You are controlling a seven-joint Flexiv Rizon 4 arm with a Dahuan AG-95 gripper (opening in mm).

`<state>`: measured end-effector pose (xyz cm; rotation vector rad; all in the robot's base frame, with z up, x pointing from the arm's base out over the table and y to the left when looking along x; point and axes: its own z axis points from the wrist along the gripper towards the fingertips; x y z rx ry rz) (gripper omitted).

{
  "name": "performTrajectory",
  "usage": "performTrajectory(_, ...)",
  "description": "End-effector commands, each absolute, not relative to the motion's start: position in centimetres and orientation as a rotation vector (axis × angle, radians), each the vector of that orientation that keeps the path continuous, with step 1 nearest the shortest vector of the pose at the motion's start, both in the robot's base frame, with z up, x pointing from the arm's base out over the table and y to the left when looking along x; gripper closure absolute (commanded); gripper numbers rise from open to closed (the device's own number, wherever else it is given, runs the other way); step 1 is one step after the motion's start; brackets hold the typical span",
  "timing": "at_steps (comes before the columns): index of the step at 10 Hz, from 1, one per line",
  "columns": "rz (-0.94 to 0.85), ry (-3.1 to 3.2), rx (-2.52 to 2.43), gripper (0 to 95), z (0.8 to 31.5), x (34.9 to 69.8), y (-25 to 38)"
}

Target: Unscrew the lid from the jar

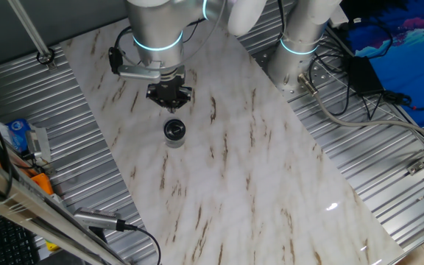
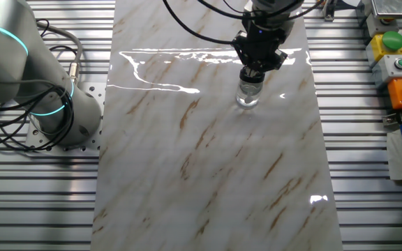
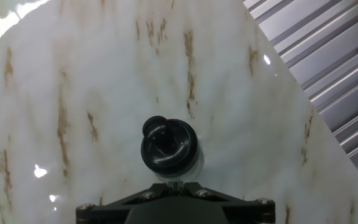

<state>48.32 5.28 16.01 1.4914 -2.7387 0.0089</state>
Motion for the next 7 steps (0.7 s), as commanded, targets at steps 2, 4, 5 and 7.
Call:
performTrajectory(2,0.009,-2.735,1.497,95.0,16.20,48.19,5.31)
performTrajectory(4,0.015,-2.736,1.479,95.0,16.34,48.11,5.37)
performTrajectory(5,0.004,-2.754,1.446,95.0,16.34,48.11,5.37)
performTrajectory(7,-0.020,-2.783,1.375,95.0,16.34,48.11,5.37)
